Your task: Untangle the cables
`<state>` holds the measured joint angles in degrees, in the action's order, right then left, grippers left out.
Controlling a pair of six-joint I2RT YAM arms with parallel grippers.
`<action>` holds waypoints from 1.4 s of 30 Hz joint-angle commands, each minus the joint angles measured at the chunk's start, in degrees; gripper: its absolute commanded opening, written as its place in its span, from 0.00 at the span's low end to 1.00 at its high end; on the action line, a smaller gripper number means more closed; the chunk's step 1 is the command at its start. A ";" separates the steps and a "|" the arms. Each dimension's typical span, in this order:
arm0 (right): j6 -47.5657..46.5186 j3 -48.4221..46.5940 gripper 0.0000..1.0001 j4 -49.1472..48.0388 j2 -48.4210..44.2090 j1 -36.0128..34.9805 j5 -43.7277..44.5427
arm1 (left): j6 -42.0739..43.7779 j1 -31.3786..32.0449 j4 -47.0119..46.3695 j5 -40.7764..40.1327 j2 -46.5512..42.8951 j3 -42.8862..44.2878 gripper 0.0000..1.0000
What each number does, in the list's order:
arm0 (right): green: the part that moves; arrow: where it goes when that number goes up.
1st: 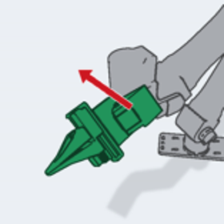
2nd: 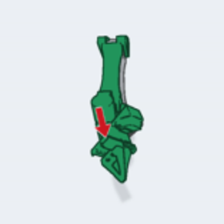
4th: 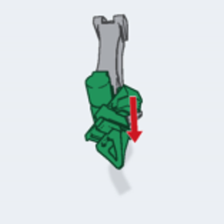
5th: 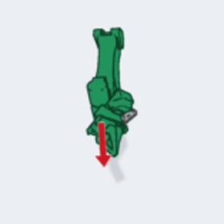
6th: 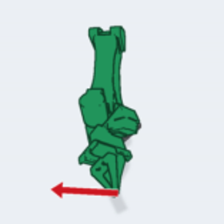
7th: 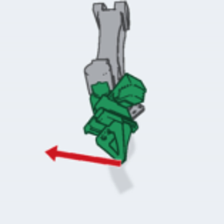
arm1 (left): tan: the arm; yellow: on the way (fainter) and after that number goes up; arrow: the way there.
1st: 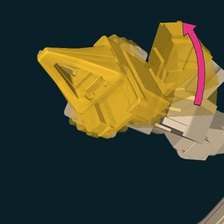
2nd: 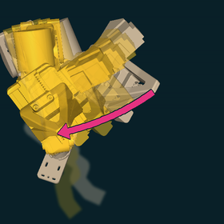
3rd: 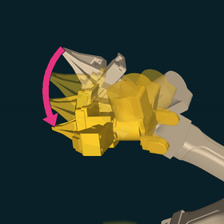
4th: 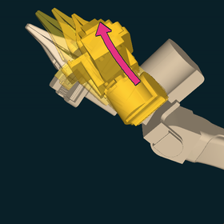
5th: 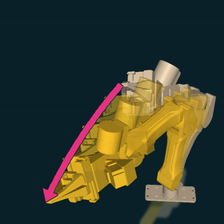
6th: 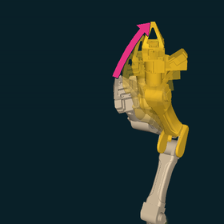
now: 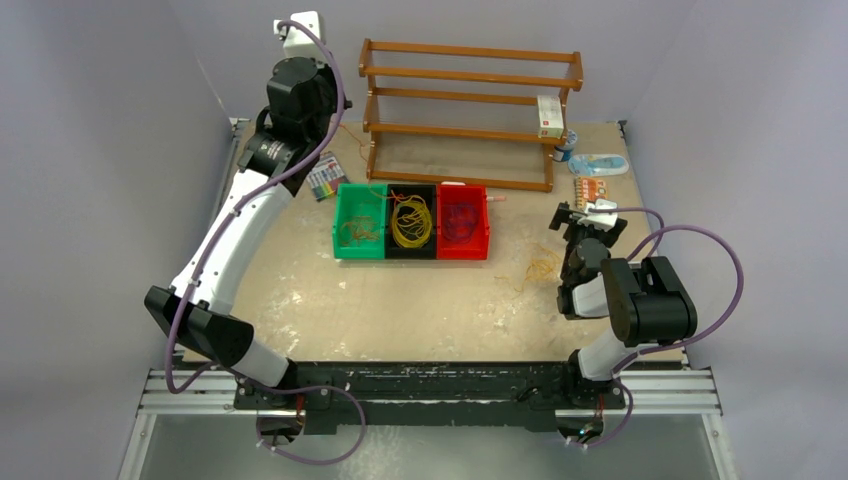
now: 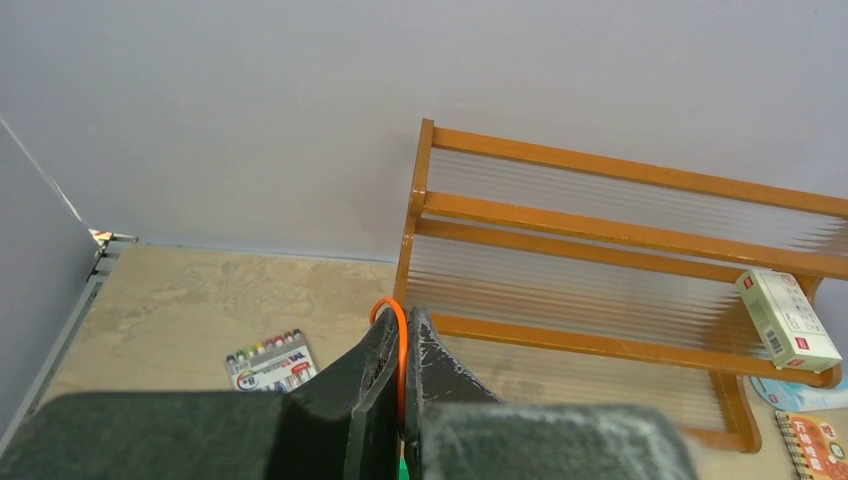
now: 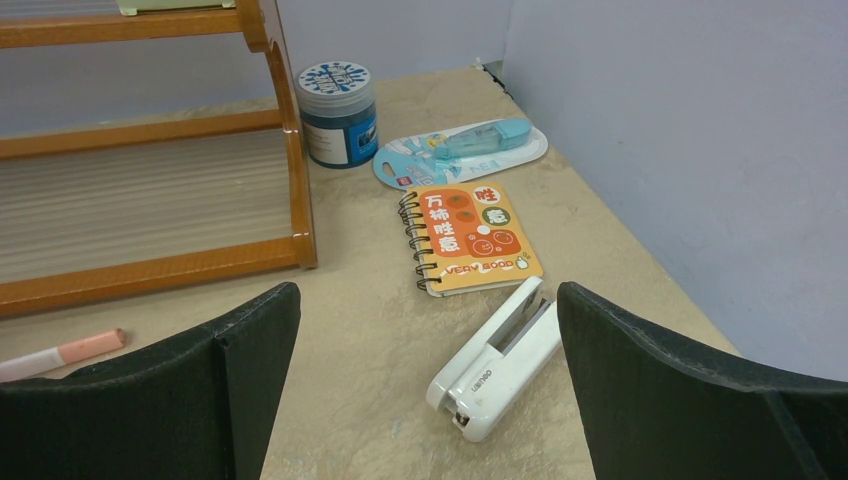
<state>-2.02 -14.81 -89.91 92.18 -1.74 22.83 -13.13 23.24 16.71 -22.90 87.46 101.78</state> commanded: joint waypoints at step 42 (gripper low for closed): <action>-3.01 5.84 0.99 -13.35 -6.83 -0.53 3.37 | -1.67 -0.73 -1.33 2.13 -3.28 0.06 0.00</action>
<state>-2.79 -11.94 -90.48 91.26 -1.76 23.64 -14.41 22.90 17.41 -21.12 87.13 101.75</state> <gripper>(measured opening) 0.994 0.009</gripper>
